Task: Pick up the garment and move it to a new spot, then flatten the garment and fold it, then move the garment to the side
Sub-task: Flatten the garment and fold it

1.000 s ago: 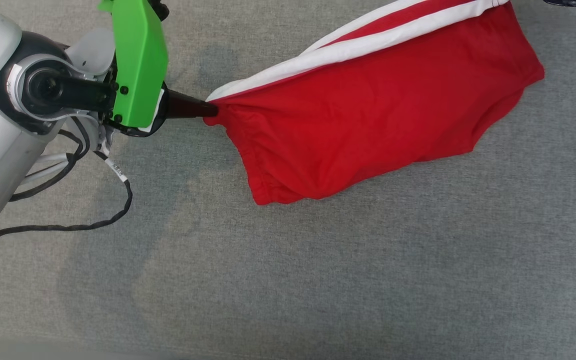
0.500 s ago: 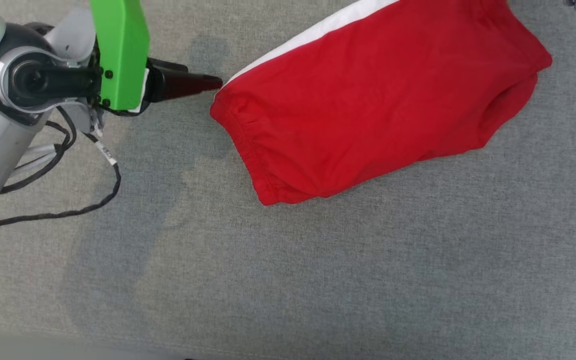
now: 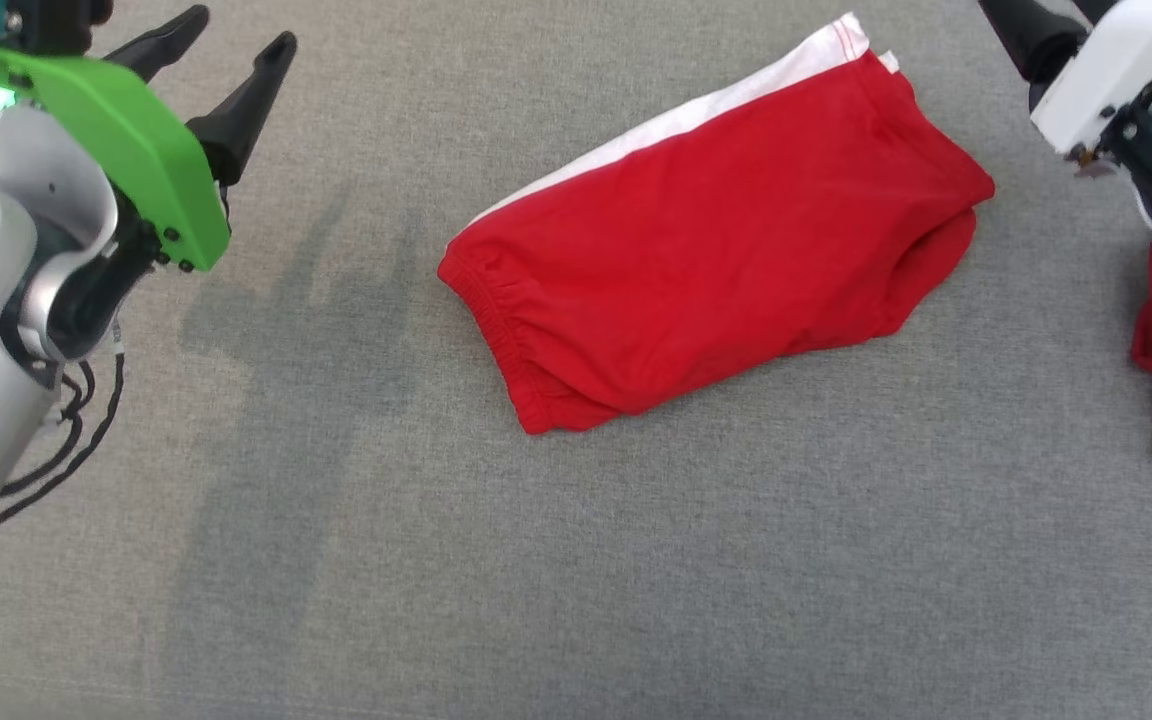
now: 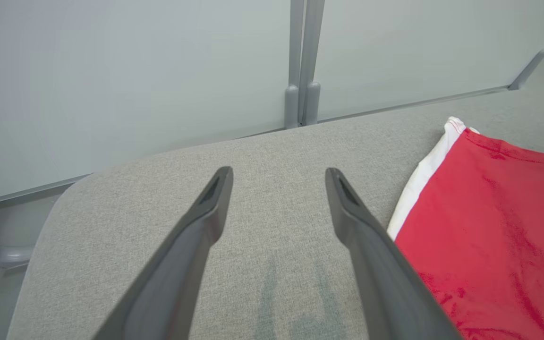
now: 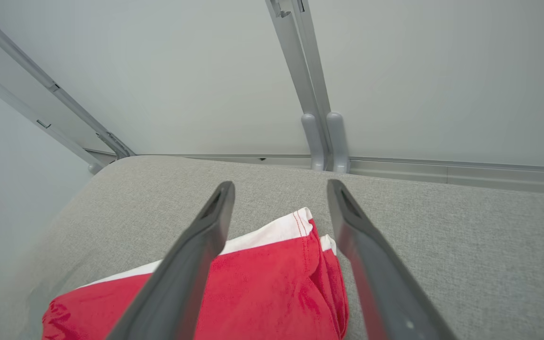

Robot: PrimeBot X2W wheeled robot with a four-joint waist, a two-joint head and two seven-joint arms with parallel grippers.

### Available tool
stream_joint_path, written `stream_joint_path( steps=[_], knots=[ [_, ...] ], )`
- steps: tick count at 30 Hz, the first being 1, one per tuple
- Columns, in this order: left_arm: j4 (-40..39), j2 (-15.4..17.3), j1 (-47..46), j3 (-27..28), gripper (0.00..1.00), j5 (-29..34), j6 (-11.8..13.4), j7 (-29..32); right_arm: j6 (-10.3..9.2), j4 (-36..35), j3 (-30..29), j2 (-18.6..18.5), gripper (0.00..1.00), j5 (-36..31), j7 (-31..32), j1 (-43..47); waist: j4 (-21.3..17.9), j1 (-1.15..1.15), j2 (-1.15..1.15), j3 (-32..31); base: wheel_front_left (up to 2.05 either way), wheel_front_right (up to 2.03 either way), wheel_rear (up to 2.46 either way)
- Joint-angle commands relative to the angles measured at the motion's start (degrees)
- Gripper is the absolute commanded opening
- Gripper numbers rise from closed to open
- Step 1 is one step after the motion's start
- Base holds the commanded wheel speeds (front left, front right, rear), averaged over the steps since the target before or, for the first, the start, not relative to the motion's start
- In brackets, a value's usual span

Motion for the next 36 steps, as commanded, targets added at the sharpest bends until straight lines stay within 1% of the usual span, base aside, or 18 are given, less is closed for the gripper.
stream_joint_path(
  steps=[1,4,7,11,13,15,18,20,23,26,30,31,32,33,36],
  knots=[
    [-0.6,0.6,2.7,0.8,1.0,1.8,2.2,-4.1,-0.05,1.1,-0.5,0.6,1.0,-0.2,-2.4,2.5,-0.3,0.0,0.0,-2.9,0.0,0.0,0.0],
    [-2.3,1.0,6.9,0.6,1.0,4.7,6.3,-10.6,-0.05,3.8,-0.8,1.2,1.0,-0.5,-6.0,5.6,0.5,0.0,0.0,-3.3,0.0,0.0,0.0],
    [-5.1,1.1,11.3,1.0,1.0,6.1,10.1,-16.0,-0.04,7.1,-0.9,2.5,1.0,-0.4,-8.0,7.4,1.8,0.0,0.0,-3.2,0.0,0.0,0.0],
    [-8.7,-0.4,16.6,1.6,1.0,6.1,14.0,-21.1,-0.05,12.6,-0.4,3.2,1.0,-0.6,-7.8,8.3,4.0,0.0,0.0,-2.5,0.0,0.0,0.0],
    [-10.3,-1.4,19.4,2.1,1.0,4.9,15.1,-22.5,-0.04,14.9,0.0,3.8,1.0,-0.3,-6.9,8.4,5.1,0.0,0.0,-2.1,0.0,0.0,0.0],
    [-11.4,-2.3,21.6,2.8,1.0,4.1,15.9,-23.5,-0.05,17.2,0.3,4.0,1.0,0.2,-5.5,8.4,6.3,0.0,0.0,-1.7,0.0,0.0,0.0],
    [-12.4,-3.6,24.5,3.6,1.0,3.6,16.4,-24.5,-0.05,20.5,0.9,4.5,1.0,0.8,-2.7,7.8,7.9,0.0,0.0,-1.2,0.0,0.0,0.0],
    [-12.0,-3.9,25.8,3.5,1.0,4.8,16.9,-24.9,-0.05,22.8,1.4,4.7,1.0,0.8,-1.1,7.3,8.8,0.0,0.0,-1.1,0.0,0.0,0.0],
    [-12.3,-5.1,28.0,3.8,1.0,5.1,17.0,-25.1,-0.05,26.8,1.6,5.8,1.0,1.5,2.3,7.0,9.8,0.0,0.0,-1.5,0.0,0.0,0.0],
    [-12.2,-5.7,29.6,4.3,1.0,5.7,17.3,-25.4,-0.04,29.5,1.8,7.4,1.0,2.5,6.2,7.8,10.3,0.0,0.0,-2.4,0.0,0.0,0.0],
    [-12.0,-7.3,32.3,5.0,1.0,5.9,16.8,-25.5,-0.03,30.3,2.6,9.5,1.0,3.7,10.7,9.8,10.0,0.0,0.0,-4.1,0.0,0.0,0.0],
    [-12.0,-7.6,33.0,5.3,1.0,6.0,16.8,-25.5,-0.03,30.4,2.9,9.6,0.58,3.7,11.4,10.2,9.8,0.0,0.0,-4.6,0.0,0.0,0.0],
    [-12.0,-8.0,33.7,5.8,1.0,6.1,16.7,-25.5,-0.03,30.3,3.0,9.5,0.31,3.5,10.9,10.4,9.5,0.0,0.0,-5.0,0.0,0.0,0.0],
    [-12.0,-8.3,34.1,6.2,1.0,6.3,16.6,-25.5,-0.03,30.2,3.0,9.3,0.0,3.5,10.0,10.4,9.3,0.0,0.0,-5.4,0.0,0.0,0.0],
    [-12.2,-8.9,36.1,7.7,1.0,6.9,16.5,-25.5,-0.03,29.7,1.9,9.1,0.0,4.1,6.2,10.5,8.3,0.0,0.0,-6.8,0.0,0.0,0.0]
  ],
)
